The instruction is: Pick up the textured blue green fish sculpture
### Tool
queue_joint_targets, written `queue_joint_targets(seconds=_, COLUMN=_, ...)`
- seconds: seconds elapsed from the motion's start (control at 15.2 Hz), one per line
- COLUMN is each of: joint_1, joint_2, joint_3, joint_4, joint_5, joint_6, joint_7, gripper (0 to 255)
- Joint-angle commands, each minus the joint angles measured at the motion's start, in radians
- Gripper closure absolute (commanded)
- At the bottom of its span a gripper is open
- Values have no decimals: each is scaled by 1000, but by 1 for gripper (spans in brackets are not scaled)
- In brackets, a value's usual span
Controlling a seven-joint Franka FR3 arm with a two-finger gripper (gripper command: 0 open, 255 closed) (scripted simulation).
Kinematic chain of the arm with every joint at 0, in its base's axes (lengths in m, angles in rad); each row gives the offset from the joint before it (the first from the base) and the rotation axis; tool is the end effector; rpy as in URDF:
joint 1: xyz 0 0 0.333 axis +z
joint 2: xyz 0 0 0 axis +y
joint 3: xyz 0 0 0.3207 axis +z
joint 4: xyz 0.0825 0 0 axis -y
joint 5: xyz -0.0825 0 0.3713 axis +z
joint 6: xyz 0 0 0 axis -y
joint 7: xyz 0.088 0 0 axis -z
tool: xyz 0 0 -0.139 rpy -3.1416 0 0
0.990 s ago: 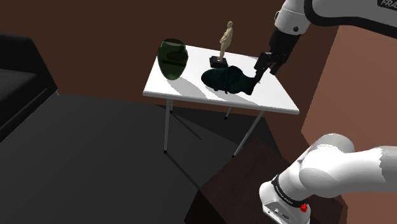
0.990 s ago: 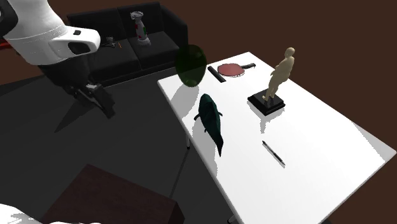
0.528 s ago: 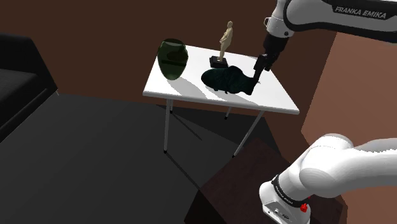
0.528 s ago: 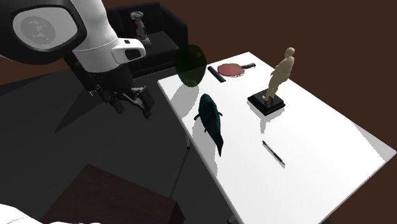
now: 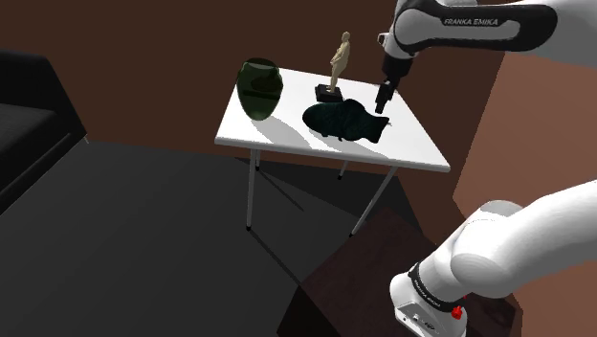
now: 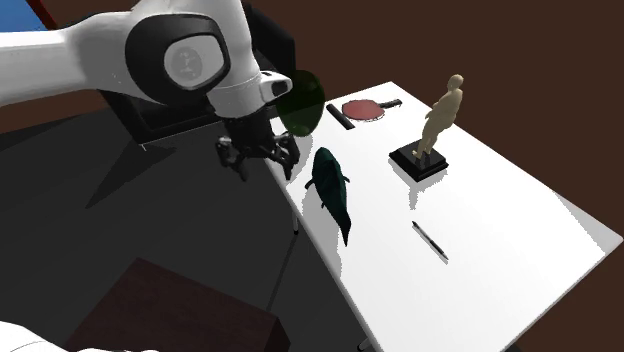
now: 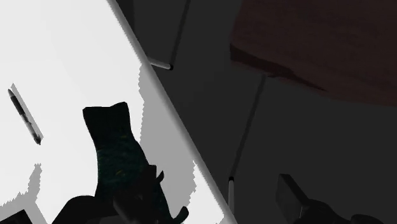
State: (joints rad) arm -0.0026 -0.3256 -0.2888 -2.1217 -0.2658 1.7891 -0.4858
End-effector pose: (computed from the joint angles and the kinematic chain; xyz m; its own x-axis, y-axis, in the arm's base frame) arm 0.4163 -0.1677 0.5159 0.9611 0.2588 -0.0968 0.2704 -0.9529 0.1370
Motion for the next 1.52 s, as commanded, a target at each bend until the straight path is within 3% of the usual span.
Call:
queue_joint_targets(seconds=0.0, joint_1=3, joint_2=64, joint_3=-25, joint_4=33, joint_5=-7, joint_6=33, joint_7=-75, gripper=0)
queue_joint_targets(seconds=0.46, joint_1=-5, joint_2=334, joint_3=-86, joint_4=220, joint_5=21, joint_6=125, joint_7=-330, gripper=0)
queue_joint_targets(seconds=0.92, joint_1=-51, joint_2=608, joint_3=-88, joint_4=461, joint_5=76, joint_6=168, joint_7=-555, gripper=0)
queue_joint_targets(seconds=1.45, joint_1=-54, joint_2=633, joint_3=-85, joint_4=393, joint_5=77, joint_6=259, joint_7=-538, gripper=0)
